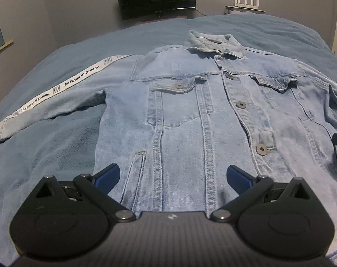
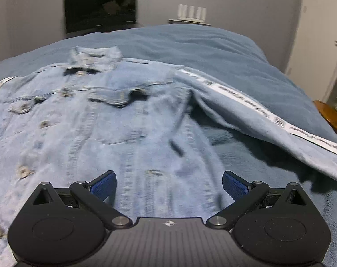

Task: Fold large clothes
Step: 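Move the right gripper toward the taped sleeve cuff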

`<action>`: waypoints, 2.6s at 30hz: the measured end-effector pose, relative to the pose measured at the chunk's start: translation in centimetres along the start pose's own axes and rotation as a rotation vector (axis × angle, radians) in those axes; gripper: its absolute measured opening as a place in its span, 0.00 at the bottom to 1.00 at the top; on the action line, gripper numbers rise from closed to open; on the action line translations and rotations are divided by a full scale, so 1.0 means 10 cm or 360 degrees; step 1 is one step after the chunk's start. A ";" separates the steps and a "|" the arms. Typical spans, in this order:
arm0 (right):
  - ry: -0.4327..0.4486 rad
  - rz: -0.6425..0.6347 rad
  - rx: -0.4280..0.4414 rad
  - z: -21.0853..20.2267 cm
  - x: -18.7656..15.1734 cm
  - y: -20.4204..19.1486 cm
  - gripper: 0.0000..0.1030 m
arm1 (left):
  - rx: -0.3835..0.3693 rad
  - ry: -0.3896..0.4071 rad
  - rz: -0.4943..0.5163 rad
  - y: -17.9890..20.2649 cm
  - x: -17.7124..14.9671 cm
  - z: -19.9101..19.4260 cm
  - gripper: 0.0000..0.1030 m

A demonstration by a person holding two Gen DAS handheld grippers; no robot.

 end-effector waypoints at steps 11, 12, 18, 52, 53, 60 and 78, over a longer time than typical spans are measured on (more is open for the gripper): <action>-0.0230 0.0091 0.0116 0.32 -0.21 0.05 0.99 | -0.0050 -0.0082 -0.0106 -0.09 -0.08 0.24 1.00; -0.0240 0.0113 0.0132 0.33 -0.21 0.07 0.99 | -0.0052 -0.0090 -0.0110 -0.10 -0.08 0.25 1.00; -0.0255 0.0107 0.0129 0.34 -0.22 0.05 1.00 | -0.0047 -0.0096 -0.0091 -0.08 -0.09 0.26 1.00; -0.0271 0.0180 0.0181 0.37 -0.21 0.11 1.00 | -0.0021 -0.0137 0.0006 0.03 -0.13 0.29 1.00; -0.0270 0.0181 0.0181 0.37 -0.20 0.11 1.00 | -0.0020 -0.0135 0.0006 0.03 -0.13 0.29 1.00; -0.0271 0.0180 0.0180 0.37 -0.21 0.11 1.00 | -0.0018 -0.0136 0.0012 0.04 -0.13 0.28 1.00; -0.0264 0.0195 0.0196 0.37 -0.23 0.13 1.00 | -0.0023 -0.0153 0.0001 0.05 -0.13 0.31 1.00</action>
Point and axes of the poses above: each gripper's, at about its wrist camera, not at the fingertips, and z roughly the way its jaws point, y to its right, x to its top, the point moved 5 cm from there along z, roughly the way its jaws point, and after that the axes turned 7 degrees about z, right-handed, at the moved point
